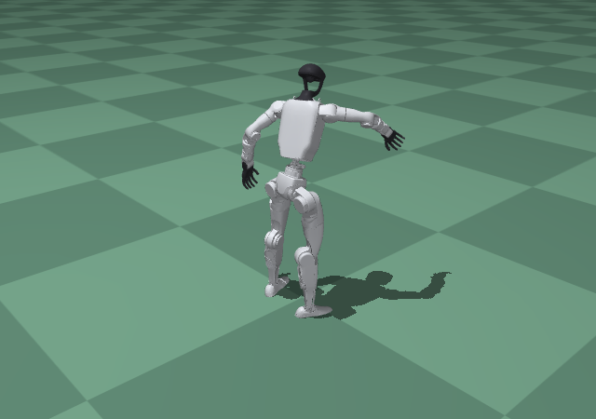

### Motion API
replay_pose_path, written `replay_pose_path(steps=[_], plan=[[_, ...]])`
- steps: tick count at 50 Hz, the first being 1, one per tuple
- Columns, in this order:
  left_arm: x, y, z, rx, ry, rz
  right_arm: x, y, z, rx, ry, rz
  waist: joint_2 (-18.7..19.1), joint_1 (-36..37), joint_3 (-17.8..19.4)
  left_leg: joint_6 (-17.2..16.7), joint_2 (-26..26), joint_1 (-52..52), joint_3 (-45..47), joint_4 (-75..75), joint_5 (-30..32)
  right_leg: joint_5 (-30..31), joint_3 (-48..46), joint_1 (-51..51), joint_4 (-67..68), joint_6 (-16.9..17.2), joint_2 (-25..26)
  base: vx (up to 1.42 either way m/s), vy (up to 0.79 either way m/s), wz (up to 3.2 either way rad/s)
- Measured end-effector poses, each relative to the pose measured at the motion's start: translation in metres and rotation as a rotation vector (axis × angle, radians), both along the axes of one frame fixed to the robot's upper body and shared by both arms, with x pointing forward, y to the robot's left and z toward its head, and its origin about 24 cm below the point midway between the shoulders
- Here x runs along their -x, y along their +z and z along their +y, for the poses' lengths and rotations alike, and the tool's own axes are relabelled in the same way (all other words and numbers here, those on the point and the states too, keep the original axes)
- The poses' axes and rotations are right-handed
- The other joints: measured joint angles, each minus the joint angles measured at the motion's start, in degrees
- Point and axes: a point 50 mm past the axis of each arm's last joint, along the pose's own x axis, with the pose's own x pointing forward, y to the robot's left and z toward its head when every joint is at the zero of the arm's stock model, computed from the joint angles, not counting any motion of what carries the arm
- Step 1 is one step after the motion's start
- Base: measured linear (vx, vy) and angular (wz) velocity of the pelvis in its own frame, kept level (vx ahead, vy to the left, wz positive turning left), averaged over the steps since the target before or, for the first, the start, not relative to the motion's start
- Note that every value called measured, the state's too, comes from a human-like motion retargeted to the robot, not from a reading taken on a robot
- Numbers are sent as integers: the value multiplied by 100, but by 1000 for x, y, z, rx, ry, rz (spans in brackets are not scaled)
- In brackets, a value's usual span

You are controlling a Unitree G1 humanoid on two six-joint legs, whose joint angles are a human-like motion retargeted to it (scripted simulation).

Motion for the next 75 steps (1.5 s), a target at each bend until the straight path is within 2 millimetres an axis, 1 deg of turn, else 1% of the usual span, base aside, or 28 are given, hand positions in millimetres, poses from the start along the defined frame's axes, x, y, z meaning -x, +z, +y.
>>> replay_pose_path(steps=[3, 5, 8, 11, 13, 15, 17, 22, 25, 28, 30, 33, 36, 40, 42, 45, 47, 51, 54, 57, 60, 63, 65, 67, 69, 71, 73, 75], plan=[[0, -4, -4, 34, 36, -16, 6, 30, -45, 20, -203, -144, 31, 21, 3, 0, -5, -31, -15, 0, 7, 25, -16, -17, -19, 0, 0, 0, 0, 0], [-3, -5, -8, 57, 40, -35, 11, 56, -64, 11, -309, -258, 48, 78, 7, 0, -13, -51, -29, 0, 12, 41, -29, -24, -33, 0, -5, 0, 0, 0], [-11, -1, -12, 76, 13, -67, 16, 92, -72, -21, -366, -419, 10, 222, -41, 0, -31, -134, -55, 0, 28, 63, -51, -89, -40, 0, -22, 0, 0, 0], [-20, 5, -11, 76, -25, -97, 13, 121, -59, -43, -302, -540, -77, 407, -38, 0, -45, -163, -79, 0, 37, 79, -70, -101, -46, 0, -32, 0, 0, 0], [-25, 9, -9, 70, -45, -109, 6, 136, -41, -55, -225, -591, -149, 524, -44, 0, -47, -177, -96, 0, 40, 85, -82, -105, -44, 0, -34, 1, -1, 11], [-32, 17, 2, 35, -51, -114, -5, 144, -15, -80, -137, -607, -114, 560, 332, 0, -66, 281, -234, 0, -9, -77, -207, 361, 108, 0, -64, 4, -4, 40], [-34, 20, 6, 21, -51, -117, -13, 154, 12, -83, -45, -614, -178, 659, 331, 0, -52, 295, -250, 0, -16, -80, -214, 382, 113, 0, -53, 2, -2, 13], [-29, 29, 22, -28, 5, -126, -22, 165, 103, -56, 298, -567, -355, 736, 345, 0, 2, 377, -292, 0, -44, -116, -234, 468, 151, 0, -14, 2, -1, 1], [-20, 32, 31, -50, 60, -122, -10, 158, 163, -62, 563, -490, -455, 696, 317, 0, 37, 409, -298, 0, -67, -141, -226, 490, 175, 0, 12, 5, -3, 0], [-10, 29, 34, -47, 111, -102, 12, 144, 212, -104, 786, -385, -475, 607, 308, 0, 66, 458, -287, 0, -101, -171, -197, 522, 193, 0, 29, 5, -1, -8], [-4, 23, 32, -31, 136, -82, 27, 130, 233, -139, 890, -302, -430, 545, 314, 0, 85, 503, -271, 0, -128, -192, -168, 552, 200, 0, 38, 5, 1, -12], [2, 13, 24, -1, 163, -52, 44, 105, 243, -204, 961, -175, -311, 457, 342, 0, 100, 578, -233, 0, -168, -221, -116, 600, 202, 0, 41, 0, 0, 0], [4, 6, 16, 16, 178, -37, 52, 77, 231, -271, 955, -68, -201, 378, 379, 0, 94, 644, -186, 0, -198, -239, -65, 639, 196, 0, 31, 1, 1, -6], [2, 4, 11, 11, 173, -49, 50, 38, 190, -326, 846, 37, -140, 303, 436, 0, 55, 685, -122, 0, -211, -238, -14, 654, 175, 0, 5, -1, 4, -16], [7, 0, 0, 31, 158, -53, 46, 16, 155, -301, 729, 89, -179, 338, 35, 0, 61, 270, 18, 0, -163, -83, 112, 224, 33, 0, 33, -2, 6, -42], [1, 4, -1, 25, 136, -79, 38, -6, 98, -247, 512, 124, -182, 315, 23, 0, 25, 198, 27, 0, -136, -59, 102, 158, 17, 0, 16, -1, 1, -6], [-3, 4, -2, 29, 125, -92, 33, -11, 58, -200, 346, 118, -160, 305, 16, 0, 11, 163, 22, 0, -118, -46, 86, 133, 8, 0, 13, 0, 0, 0], [-7, 2, -8, 57, 99, -99, 28, 1, -16, -83, 17, 40, -97, 329, -26, 0, 22, 119, -11, 0, -92, -38, 46, 110, 1, 0, 24, 0, 0, 0], [-19, 5, -5, 49, 68, -110, 27, 25, -54, -10, -167, -75, 39, 354, 367, 0, 24, 561, -183, 0, -129, -213, -115, 580, 150, 0, 4, 3, -5, 41], [-27, 7, -8, 45, 22, -120, 30, 57, -78, 1, -293, -220, 77, 486, 374, 0, 49, 561, -259, 0, -114, -232, -181, 620, 158, 0, 16, 3, -5, 24], [-36, 11, -11, 31, -28, -141, 31, 87, -82, -23, -341, -352, 73, 651, 369, 0, 65, 535, -346, 0, -94, -255, -255, 640, 175, 0, 18, 4, -5, 27], [-43, 16, -14, 29, -69, -160, 24, 108, -70, -59, -321, -425, 19, 833, 313, 0, 73, 479, -423, 0, -76, -276, -315, 622, 198, 0, 9, 4, -5, 26], [-47, 20, -14, 37, -88, -172, 17, 121, -54, -88, -283, -446, -10, 933, 346, 0, 71, 507, -475, 0, -73, -299, -357, 678, 213, 0, -1, 4, -4, 26], [-48, 23, -12, 47, -99, -178, 8, 132, -29, -108, -214, -443, -57, 1023, 337, 0, 71, 515, -506, 0, -71, -316, -378, 703, 226, 0, -10, 2, -2, 10], [-47, 27, -9, 50, -100, -183, -1, 143, 4, -117, -112, -435, -112, 1089, 313, 0, 71, 521, -522, 0, -72, -329, -387, 718, 235, 0, -16, 0, 0, 0], [-45, 31, -3, 44, -85, -187, -5, 154, 43, -118, 27, -432, -168, 1123, 282, 0, 75, 527, -521, 0, -73, -335, -381, 725, 237, 0, -15, 0, 0, 0], [-40, 34, 3, 32, -56, -189, -4, 165, 87, -121, 196, -431, -210, 1121, 246, 0, 81, 532, -504, 0, -74, -333, -363, 723, 232, 0, -7, 0, 0, 0], [-34, 35, 9, 14, -21, -184, 5, 174, 135, -139, 392, -433, -221, 1082, 213, 0, 88, 535, -475, 0, -76, -326, -333, 713, 224, 0, 8, 0, 0, 0]])
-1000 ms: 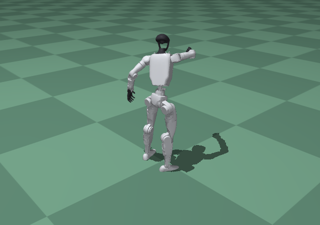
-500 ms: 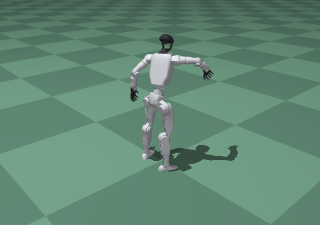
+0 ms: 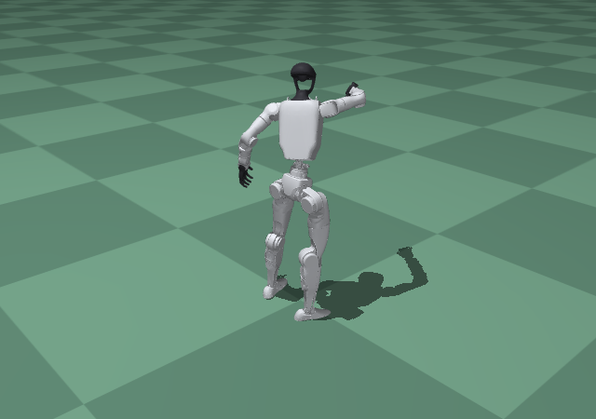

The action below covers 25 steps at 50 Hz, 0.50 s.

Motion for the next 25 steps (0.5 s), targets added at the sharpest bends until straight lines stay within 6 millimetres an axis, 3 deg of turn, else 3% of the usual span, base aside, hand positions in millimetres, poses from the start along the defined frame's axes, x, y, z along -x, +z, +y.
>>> replay_pose_path(steps=[3, 6, 8, 11, 15, 20, 22, 23, 25], plan=[[11, -1, 8, -7, 63, 16, 24, 2, 61, 73, 257, -2, -34, -106, -49, 0, 27, 3, 52, 0, -8, 10, 53, -23, -17, 0, 29, 0, -1, -6], [20, -7, 11, 11, 120, 46, 52, -11, 104, 128, 453, 67, -1, -247, -44, 0, 52, 31, 99, 0, -21, 13, 100, -23, -27, 0, 51, 0, 0, 0], [26, -13, 10, 26, 149, 69, 66, -28, 118, 152, 535, 143, 27, -333, -53, 0, 61, 26, 131, 0, -31, 14, 134, -50, -26, 0, 56, 0, 0, 0], [31, -18, 9, 37, 178, 96, 76, -57, 115, 138, 575, 275, 63, -450, 23, 0, 49, 68, 157, 0, -49, 1, 160, -29, -15, 0, 38, 0, 0, 0], [33, -19, 10, 16, 188, 100, 66, -99, 74, 55, 491, 438, 38, -542, 119, 0, 1, 80, 199, 0, -60, 4, 186, -40, -13, 0, -6, -3, 6, -8], [33, -14, 14, -35, 163, 84, 36, -136, -18, 21, 146, 539, -87, -574, 210, 0, -74, 24, 262, 0, -39, 61, 201, -112, -42, 0, -41, -6, 6, -8], [35, -16, 12, -36, 151, 92, 27, -139, -61, 22, -36, 527, -115, -577, 133, 0, -83, -92, 306, 0, -17, 123, 224, -231, -85, 0, -28, -6, 4, -23], [40, -22, 4, -13, 145, 104, 24, -136, -85, 26, -135, 508, -125, -566, -123, 0, -66, -367, 388, 0, 17, 233, 293, -510, -178, 0, 3, -5, 4, -38], [42, -28, -2, 1, 133, 122, 19, -126, -124, 3, -312, 449, -113, -585, -264, 0, -57, -509, 418, 0, 40, 292, 308, -651, -216, 0, 25, -2, 1, -15]])
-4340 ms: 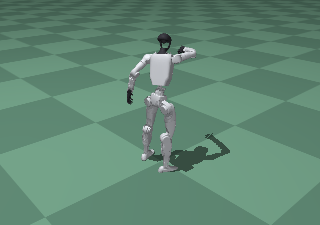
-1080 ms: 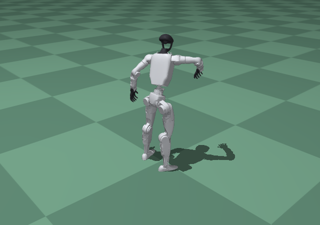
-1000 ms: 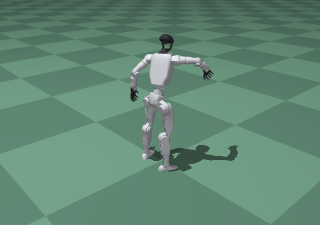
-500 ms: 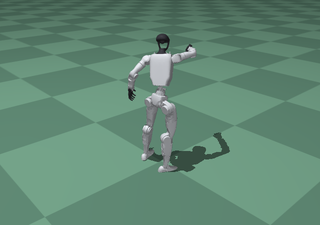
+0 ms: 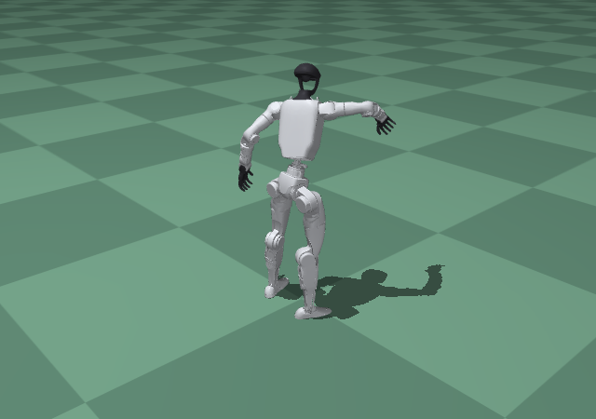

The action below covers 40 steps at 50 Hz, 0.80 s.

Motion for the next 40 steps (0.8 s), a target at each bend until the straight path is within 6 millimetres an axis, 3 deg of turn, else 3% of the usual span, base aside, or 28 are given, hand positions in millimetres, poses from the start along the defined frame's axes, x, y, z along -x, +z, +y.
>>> replay_pose_path(steps=[2, 4, 6, 8, 11, 15, 17, 20, 22, 25, 28, 30, 33, 38, 40], plan=[[-3, -2, 0, 15, -11, 1, -2, 16, -32, 42, -159, -75, 21, 16, 54, 0, 13, 79, -24, 0, -5, -17, -30, 82, 20, 0, 9, 0, -1, 14], [-13, 4, 7, -2, -18, -19, -2, 32, -57, 66, -282, -169, 80, 41, 377, 0, 6, 450, -141, 0, -46, -147, -143, 466, 134, 0, -13, 2, -3, 35], [-21, 6, 5, 5, -23, -50, 3, 51, -78, 65, -390, -279, 104, 139, 385, 0, 22, 473, -161, 0, -53, -151, -158, 499, 134, 0, -7, 0, 0, 0], [-29, 9, 3, 15, -23, -92, 8, 69, -91, 47, -474, -382, 125, 247, 379, 0, 32, 481, -193, 0, -58, -162, -182, 522, 143, 0, -10, 0, 0, 0], [-40, 14, 0, 30, -28, -150, 10, 91, -92, 12, -525, -489, 145, 408, 317, 0, 34, 443, -251, 0, -57, -177, -226, 511, 163, 0, -27, 2, -1, 14], [-49, 23, 0, 25, -54, -189, -6, 114, -56, 9, -375, -561, 165, 529, 318, 0, 5, 461, -349, 0, -53, -208, -307, 582, 186, 0, -67, 2, 0, 25], [-50, 25, 1, 6, -74, -184, -17, 120, -20, 33, -199, -568, 155, 541, 294, 0, -17, 457, -393, 0, -50, -220, -342, 604, 193, 0, -91, 2, 0, 24], [-48, 27, 6, -31, -80, -165, -24, 123, 51, 58, 133, -554, 140, 495, 248, 0, -50, 448, -449, 0, -49, -239, -382, 628, 205, 0, -129, 1, 1, 14], [-45, 27, 9, -57, -56, -154, -17, 120, 105, 34, 389, -533, 152, 423, 230, 0, -75, 449, -471, 0, -51, -251, -394, 640, 215, 0, -152, 0, 0, 0], [-40, 27, 14, -70, 4, -153, 8, 110, 173, 23, 732, -493, 166, 301, 233, 0, -84, 478, -489, 0, -69, -283, -392, 674, 229, 0, -177, 0, 0, 0], [-35, 22, 12, -46, 45, -149, 39, 90, 217, -36, 977, -386, 254, 200, 274, 0, -72, 521, -475, 0, -89, -307, -365, 701, 238, 0, -179, 0, 0, 0], [-33, 20, 10, -30, 57, -142, 57, 73, 230, -87, 1080, -292, 310, 149, 317, 0, -61, 545, -447, 0, -99, -314, -335, 705, 240, 0, -173, 0, 0, 0], [-30, 16, 7, -17, 62, -126, 70, 47, 227, -162, 1108, -154, 359, 85, 397, 0, -52, 561, -385, 0, -103, -307, -280, 683, 232, 0, -160, -4, 1, -21], [-25, 10, 4, -15, 66, -98, 58, 9, 180, -226, 900, -12, 383, -45, 540, 0, -83, 524, -275, 0, -82, -253, -206, 605, 179, 0, -158, -7, 3, -22], [-15, 1, -9, 17, 60, -76, 50, -8, 149, -195, 757, 40, 333, -46, 163, 0, -81, 84, -116, 0, -30, -79, -68, 144, 24, 0, -128, -7, 5, -44]])
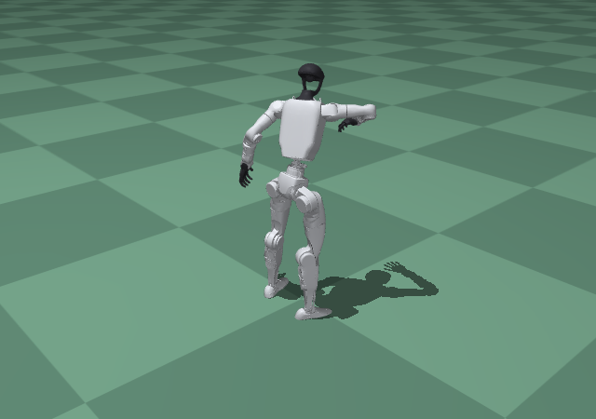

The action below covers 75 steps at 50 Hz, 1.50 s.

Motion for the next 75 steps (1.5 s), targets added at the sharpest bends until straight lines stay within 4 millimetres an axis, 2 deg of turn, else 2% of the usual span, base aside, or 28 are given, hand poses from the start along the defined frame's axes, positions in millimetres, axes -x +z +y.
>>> replay_pose_path(steps=[5, 9, 12, 16, 18, 20, 21, 22, 26, 29, 33, 35, 38, 40, 42, 44, 45, 47, 50, 53, 55, 59, 60, 62, 65, 67, 70, 75], plan=[[2, -2, -3, 1, -59, 28, -25, -14, -75, 119, -375, 56, -51, -200, -42, 0, -70, -206, 17, 0, 61, 79, -33, -176, -62, 0, -26, -7, 3, -2], [0, -6, -10, 29, -83, 34, -44, 10, -119, 64, -638, -18, 36, -286, -38, 0, -89, -224, -13, 0, 76, 102, -79, -164, -82, 0, -29, -1, 0, 2], [-3, -9, -16, 55, -83, 26, -56, 40, -135, 4, -772, -118, 116, -254, -78, 0, -80, -215, -55, 0, 69, 90, -110, -141, -61, 0, -31, 0, 0, 0], [-10, -6, -18, 74, -75, -17, -70, 74, -136, -61, -840, -246, 141, -49, -191, 0, -49, -222, -113, 0, 53, 54, -140, -145, 0, 0, -31, 3, -1, 8], [-19, -1, -16, 75, -69, -51, -78, 90, -126, -104, -843, -296, 285, -5, 108, 0, -47, 153, -252, 0, 14, -94, -263, 244, 146, 0, -54, 5, -4, 37], [-18, 1, -21, 87, -74, -77, -84, 107, -112, -142, -821, -353, 207, 215, -201, 0, -25, -126, -161, 0, 26, 16, -162, -43, 45, 0, -31, 6, -3, 4], [-22, 5, -18, 77, -78, -94, -86, 115, -102, -160, -784, -393, 307, 199, 16, 0, -27, 130, -263, 0, -1, -95, -253, 227, 146, 0, -54, 6, -4, 28], [-25, 8, -16, 74, -80, -107, -88, 121, -90, -170, -748, -418, 379, 199, 164, 0, -31, 312, -333, 0, -20, -171, -316, 420, 214, 0, -71, 5, -4, 50], [-22, 13, -10, 65, -61, -121, -87, 136, -25, -133, -524, -487, 344, 289, 185, 0, -48, 407, -356, 0, -48, -205, -319, 531, 225, 0, -107, 4, -1, 9], [-10, 12, -2, 67, -38, -82, -72, 132, 29, -55, -328, -456, 224, 262, 147, 0, -47, 455, -351, 0, -75, -232, -298, 575, 231, 0, -130, 7, -1, -2], [5, 2, 2, 70, -7, -11, -38, 116, 91, 9, -36, -403, 235, 155, 176, 0, -16, 518, -290, 0, -106, -246, -222, 593, 238, 0, -111, 0, -1, -10], [10, -3, 2, 75, 2, 25, -24, 102, 107, 36, 61, -350, 263, 105, 180, 0, 10, 519, -242, 0, -114, -236, -171, 561, 235, 0, -85, -2, -1, -27], [17, -10, 3, 69, 39, 67, -8, 79, 114, 11, 169, -305, 294, 12, 233, 0, 41, 513, -141, 0, -113, -195, -84, 493, 221, 0, -32, -5, 0, -33], [18, -12, 3, 63, 38, 80, -3, 59, 106, -12, 201, -186, 312, -38, 264, 0, 53, 483, -75, 0, -97, -153, -36, 425, 204, 0, 4, -8, 1, -43], [27, -15, -4, 65, 55, 90, -8, 38, 86, -29, 160, -120, 220, 5, -116, 0, 77, 52, 105, 0, -46, 30, 120, -45, 51, 0, 63, -7, 3, -59], [27, -15, -4, 61, 27, 92, -13, 15, 58, -25, 53, 74, 209, -40, -142, 0, 66, -40, 136, 0, -16, 73, 129, -142, 23, 0, 70, -8, 3, -22], [26, -14, -4, 57, 19, 84, -15, 4, 43, -63, 2, 189, 220, -58, -116, 0, 54, -60, 149, 0, -1, 97, 128, -158, 0, 0, 72, -9, 4, -7], [23, -9, 2, 15, 5, 82, -31, -6, 0, 93, -153, 33, 132, -97, -94, 0, 1, -130, 161, 0, 25, 131, 109, -212, -32, 0, 41, -9, 6, 2], [20, -6, 4, -8, -24, 70, -44, -20, -65, 130, -402, 80, 125, -169, -82, 0, -85, -218, 139, 0, 64, 173, 49, -252, -79, 0, -14, -7, 7, 15], [23, -10, -2, 1, -1, 70, -55, -11, -125, 146, -672, 7, 223, -285, -125, 0, -163, -251, 73, 0, 72, 172, -27, -226, -101, 0, -88, -1, 7, 26], [26, -14, -8, 15, 19, 71, -59, 7, -152, 128, -797, -76, 303, -359, -169, 0, -200, -254, 17, 0, 68, 153, -79, -192, -99, 0, -132, 3, 5, 29], [29, -19, -16, 49, 33, 66, -63, 52, -170, 38, -893, -275, 371, -366, -269, 0, -224, -239, -98, 0, 47, 89, -165, -131, -48, 0, -188, 5, 2, 27], [29, -19, -18, 58, 29, 65, -64, 62, -170, 16, -899, -318, 363, -342, -316, 0, -221, -253, -125, 0, 43, 72, -183, -140, -26, 0, -195, 6, -3, 38], [21, -18, -16, 73, 10, 55, -69, 79, -162, -10, -894, -382, 489, -343, 65, 0, -210, 226, -282, 0, -11, -111, -322, 351, 146, 0, -211, 5, -5, 45], [14, -17, -20, 104, -35, 43, -76, 104, -143, -22, -863, -474, 482, -178, 70, 0, -168, 291, -343, 0, -26, -149, -366, 431, 187, 0, -191, 5, -6, 20], [11, -15, -19, 108, -58, 38, -82, 113, -126, -27, -817, -514, 433, -47, 26, 0, -139, 289, -372, 0, -28, -167, -385, 435, 211, 0, -174, 4, -7, 13], [8, -11, -16, 102, -71, 27, -90, 119, -91, -13, -705, -551, 338, 154, -64, 0, -101, 261, -400, 0, -27, -183, -400, 412, 233, 0, -151, 4, -6, 9], [6, -6, -11, 97, -38, -5, -95, 110, -18, 27, -440, -537, 245, 403, -105, 0, -73, 294, -420, 0, -37, -215, -403, 455, 237, 0, -138, 1, -2, 2]])
